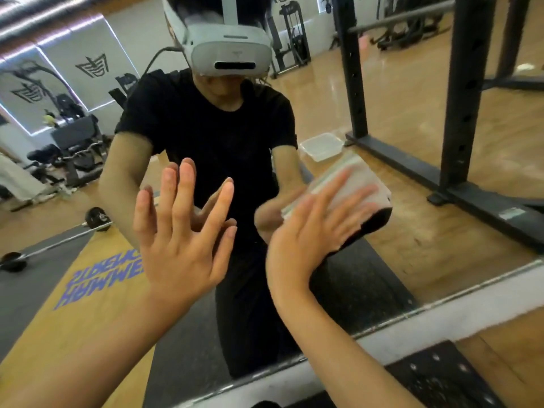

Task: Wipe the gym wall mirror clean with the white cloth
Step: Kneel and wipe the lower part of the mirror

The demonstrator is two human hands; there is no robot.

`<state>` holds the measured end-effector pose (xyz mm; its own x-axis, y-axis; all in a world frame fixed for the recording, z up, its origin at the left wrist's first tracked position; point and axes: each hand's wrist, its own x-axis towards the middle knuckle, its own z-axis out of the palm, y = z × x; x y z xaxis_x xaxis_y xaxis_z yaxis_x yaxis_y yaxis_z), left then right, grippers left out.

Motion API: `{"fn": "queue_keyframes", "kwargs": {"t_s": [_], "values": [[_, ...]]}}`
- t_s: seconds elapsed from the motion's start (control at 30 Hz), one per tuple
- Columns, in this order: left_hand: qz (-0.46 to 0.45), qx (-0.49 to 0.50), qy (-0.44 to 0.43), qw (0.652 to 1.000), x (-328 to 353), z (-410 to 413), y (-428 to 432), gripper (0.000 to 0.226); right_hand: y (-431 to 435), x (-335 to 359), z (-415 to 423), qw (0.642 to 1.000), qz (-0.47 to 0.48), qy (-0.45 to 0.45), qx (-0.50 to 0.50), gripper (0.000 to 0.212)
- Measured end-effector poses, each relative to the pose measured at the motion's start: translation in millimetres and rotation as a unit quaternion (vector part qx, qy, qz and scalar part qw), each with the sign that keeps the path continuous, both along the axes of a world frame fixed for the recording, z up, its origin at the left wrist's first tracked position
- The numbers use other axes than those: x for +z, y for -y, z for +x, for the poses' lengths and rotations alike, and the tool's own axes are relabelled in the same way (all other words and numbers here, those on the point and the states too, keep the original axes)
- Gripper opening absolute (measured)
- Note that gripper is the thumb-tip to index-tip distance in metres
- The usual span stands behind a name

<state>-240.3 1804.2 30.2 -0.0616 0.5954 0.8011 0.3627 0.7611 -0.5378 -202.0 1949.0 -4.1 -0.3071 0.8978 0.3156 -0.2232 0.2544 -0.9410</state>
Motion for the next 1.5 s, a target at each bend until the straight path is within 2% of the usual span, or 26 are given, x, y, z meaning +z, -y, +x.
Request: {"fn": "queue_keyframes", "kwargs": {"t_s": [0.07,0.1,0.17,0.23,0.3,0.4,0.47,0.5,0.53,0.57,0.6,0.67,0.73,0.83,0.9,0.93,1.03,1.1,1.13,1.2,1.27,1.33,1.43,1.5], "values": [[-0.004,-0.007,-0.003,1.000,2,0,-1,0.063,19,37,0,0.978,0.209,0.002,-0.005,0.057],[-0.006,-0.010,-0.003,1.000,2,1,-1,0.063,20,44,-1,0.963,0.269,0.001,0.005,0.055],[-0.005,-0.017,0.003,1.000,1,1,0,0.060,11,25,-3,0.948,0.318,-0.002,0.007,0.054],[0.000,-0.011,0.002,1.000,0,0,1,0.059,0,-26,-6,0.953,0.304,0.011,0.004,0.055],[0.002,-0.009,0.004,1.000,-1,-1,2,0.060,1,-88,-1,0.978,0.204,0.047,0.015,0.057],[-0.001,-0.011,0.004,1.000,0,-1,1,0.061,17,-148,10,0.996,-0.059,0.061,0.033,0.056],[0.002,-0.012,0.013,1.000,-1,0,0,0.061,18,-151,11,0.964,-0.260,0.041,0.042,0.053],[0.005,-0.012,0.015,1.000,-1,1,0,0.061,15,-144,9,0.943,-0.326,0.040,0.046,0.054],[0.007,-0.009,0.014,1.000,-1,1,0,0.061,13,-128,5,0.937,-0.343,0.043,0.046,0.056],[0.006,-0.006,0.014,1.000,-1,1,1,0.061,13,-106,2,0.948,-0.314,0.038,0.040,0.060],[0.005,-0.005,0.014,1.000,-1,1,1,0.061,18,-78,0,0.969,-0.245,0.021,0.030,0.062],[0.006,-0.007,0.012,1.000,-1,1,-1,0.060,37,-20,2,0.999,-0.041,-0.018,0.017,0.062],[0.025,-0.010,-0.009,1.000,-1,-1,-4,0.057,51,15,3,0.991,0.133,-0.021,0.024,0.060],[0.013,-0.019,0.001,1.000,-1,-1,-2,0.059,29,-10,-6,0.958,0.285,-0.018,0.016,0.056],[-0.002,-0.013,0.014,1.000,-1,1,2,0.062,10,-69,-11,0.952,0.305,-0.005,-0.010,0.057],[-0.003,-0.010,0.015,1.000,0,1,3,0.062,6,-104,-10,0.961,0.277,0.006,-0.013,0.057],[-0.002,-0.005,0.010,1.000,0,0,1,0.063,4,-189,5,0.994,0.096,0.046,0.021,0.057],[-0.003,-0.005,0.005,1.000,0,0,0,0.064,6,-202,12,0.998,-0.011,0.060,0.034,0.057],[-0.002,-0.004,0.002,1.000,1,0,0,0.064,9,-191,12,0.997,-0.028,0.058,0.030,0.058],[0.000,-0.004,0.003,1.000,1,0,0,0.063,19,-137,8,0.999,0.029,0.030,0.012,0.059],[0.000,-0.002,0.001,1.000,2,0,-1,0.064,31,-72,-1,0.982,0.188,0.022,0.005,0.054],[-0.005,-0.003,0.007,1.000,4,1,-2,0.065,34,-31,-7,0.962,0.273,0.033,-0.002,0.051],[-0.005,0.003,0.009,1.000,5,1,-1,0.064,22,-59,-12,0.941,0.338,0.023,-0.011,0.056],[-0.003,0.001,0.020,1.000,5,2,0,0.062,12,-113,-10,0.948,0.318,0.029,-0.004,0.059]]}}
